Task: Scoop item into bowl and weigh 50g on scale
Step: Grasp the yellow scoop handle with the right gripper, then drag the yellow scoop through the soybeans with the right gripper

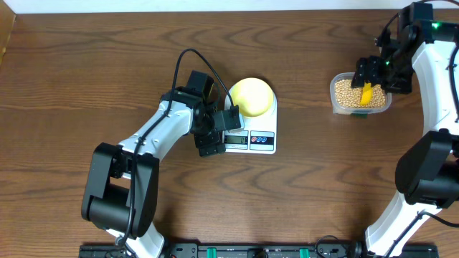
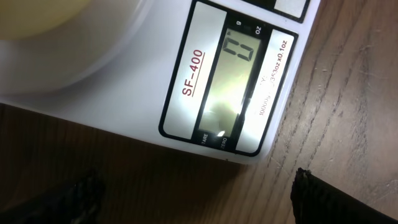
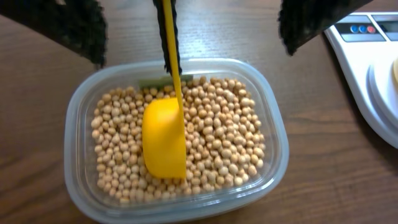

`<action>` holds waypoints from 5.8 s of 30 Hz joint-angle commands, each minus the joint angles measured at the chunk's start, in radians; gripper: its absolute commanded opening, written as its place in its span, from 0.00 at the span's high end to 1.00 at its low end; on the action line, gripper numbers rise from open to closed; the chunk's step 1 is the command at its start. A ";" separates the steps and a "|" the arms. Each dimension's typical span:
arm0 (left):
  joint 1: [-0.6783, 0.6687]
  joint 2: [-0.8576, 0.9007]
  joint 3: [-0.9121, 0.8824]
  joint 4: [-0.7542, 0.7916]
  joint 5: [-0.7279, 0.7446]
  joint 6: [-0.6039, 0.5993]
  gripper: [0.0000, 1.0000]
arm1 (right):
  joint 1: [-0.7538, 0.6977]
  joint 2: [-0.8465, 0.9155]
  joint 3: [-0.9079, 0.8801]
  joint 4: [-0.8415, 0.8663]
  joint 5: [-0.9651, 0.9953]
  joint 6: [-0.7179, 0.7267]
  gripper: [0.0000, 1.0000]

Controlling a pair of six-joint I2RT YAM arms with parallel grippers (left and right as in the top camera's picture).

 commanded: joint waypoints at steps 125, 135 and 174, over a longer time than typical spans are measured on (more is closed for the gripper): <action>0.005 -0.020 -0.008 -0.003 -0.008 0.017 0.02 | -0.249 0.135 -0.174 0.267 -0.518 -0.172 0.99; 0.005 -0.020 -0.008 -0.003 -0.008 0.017 0.02 | -0.251 0.135 -0.262 0.333 -0.508 -0.182 0.99; 0.005 -0.021 -0.008 -0.003 -0.008 0.017 0.02 | -0.333 0.135 -0.322 0.323 -0.715 -0.114 0.99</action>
